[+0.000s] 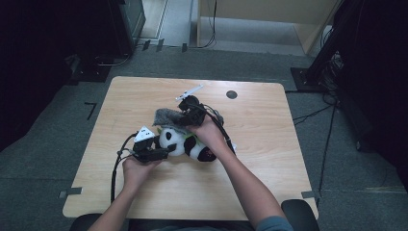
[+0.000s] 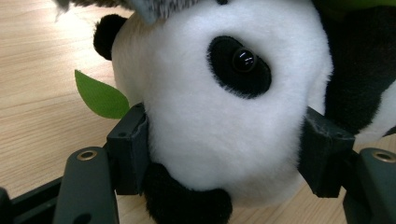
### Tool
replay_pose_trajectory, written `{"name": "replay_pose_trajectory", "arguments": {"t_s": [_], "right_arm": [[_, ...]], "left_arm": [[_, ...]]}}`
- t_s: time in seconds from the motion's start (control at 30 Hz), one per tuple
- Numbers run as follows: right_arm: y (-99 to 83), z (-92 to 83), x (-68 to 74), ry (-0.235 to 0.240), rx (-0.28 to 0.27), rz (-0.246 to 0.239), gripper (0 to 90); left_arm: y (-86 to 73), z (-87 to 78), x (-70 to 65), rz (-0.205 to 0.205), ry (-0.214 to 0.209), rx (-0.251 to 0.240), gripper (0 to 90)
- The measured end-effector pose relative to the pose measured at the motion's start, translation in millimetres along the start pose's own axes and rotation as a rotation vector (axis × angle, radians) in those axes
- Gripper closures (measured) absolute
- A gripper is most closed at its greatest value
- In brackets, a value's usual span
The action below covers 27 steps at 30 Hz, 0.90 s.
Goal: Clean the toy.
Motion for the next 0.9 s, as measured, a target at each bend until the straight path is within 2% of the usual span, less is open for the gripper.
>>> {"name": "replay_pose_trajectory", "arguments": {"t_s": [0.03, 0.07, 0.1, 0.13, 0.17, 0.2, 0.23, 0.27, 0.3, 0.37, 0.43, 0.63, 0.7, 0.8, 0.83, 0.87, 0.9], "right_arm": [[-1.7, -1.9, -7.0, -0.040, 0.009, -0.004, 75.1], [-1.7, -1.9, -7.0, -0.040, 0.009, -0.004, 75.1], [-5.8, -3.5, -16.7, -0.072, 0.024, 0.002, 75.8], [-5.8, -3.5, -16.7, -0.072, 0.024, 0.002, 75.8], [-10.4, -6.0, -26.2, -0.090, 0.036, 0.021, 76.2], [-10.4, -6.0, -26.2, -0.090, 0.036, 0.021, 76.2], [-14.3, -9.6, -36.7, -0.157, 0.059, 0.000, 76.1], [-15.4, -11.6, -42.0, -0.183, 0.059, -0.009, 76.2], [-15.4, -11.6, -42.0, -0.183, 0.059, -0.009, 76.2], [-17.1, -19.3, -53.8, -0.227, 0.057, 0.020, 77.0], [-18.5, -23.2, -59.0, -0.234, 0.058, 0.032, 77.3], [-16.2, -28.2, -54.8, -0.207, 0.033, 0.043, 77.3], [-8.6, -32.5, -47.0, -0.184, -0.001, 0.056, 77.3], [-2.2, -35.1, -39.8, -0.177, -0.018, 0.037, 77.3], [4.7, -37.5, -29.8, -0.164, -0.033, 0.018, 77.2], [4.7, -37.5, -29.8, -0.164, -0.033, 0.018, 77.2], [11.5, -39.0, -19.8, -0.148, -0.052, -0.008, 77.1]], "left_arm": [[0.0, 0.0, 0.2, -0.002, -0.001, 0.000, 29.9], [-0.1, -0.2, 0.3, -0.002, -0.002, 0.002, 29.9], [0.0, -0.2, 0.1, -0.004, -0.004, -0.001, 29.9], [0.0, -0.2, 0.1, -0.004, -0.004, -0.001, 29.9], [0.1, -0.3, -0.1, -0.007, -0.006, -0.001, 29.8], [0.1, -0.3, -0.1, -0.007, -0.006, -0.001, 29.9], [0.4, -0.7, -0.7, -0.011, -0.005, 0.002, 29.9], [0.6, -0.7, -1.3, -0.012, -0.003, 0.004, 29.9], [0.6, -0.7, -1.3, -0.012, -0.003, 0.004, 29.8], [0.3, -0.7, -1.0, -0.008, -0.004, 0.006, 29.7], [-0.1, -0.6, -0.7, -0.006, -0.008, 0.005, 29.3], [-1.1, -0.8, -0.9, -0.001, -0.009, 0.006, 27.8], [-1.5, -1.2, -0.5, 0.001, -0.009, 0.008, 26.4], [-1.7, -1.3, -0.6, 0.000, -0.012, 0.005, 25.8], [-1.7, -1.1, -0.6, -0.001, -0.013, 0.001, 25.0], [-1.7, -1.1, -0.6, -0.001, -0.013, 0.001, 24.6], [-1.6, -1.0, -0.8, -0.003, -0.014, -0.001, 24.2]]}}
Point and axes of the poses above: each handheld gripper's, and its own axes: z roughly forward along the jaws, y roughly out of its top, x roughly to its left, the point moved 6 cm from there along z, roughly forward along the jaws, and after that the axes turned 3 degrees about -z, right-handed, at the moved point
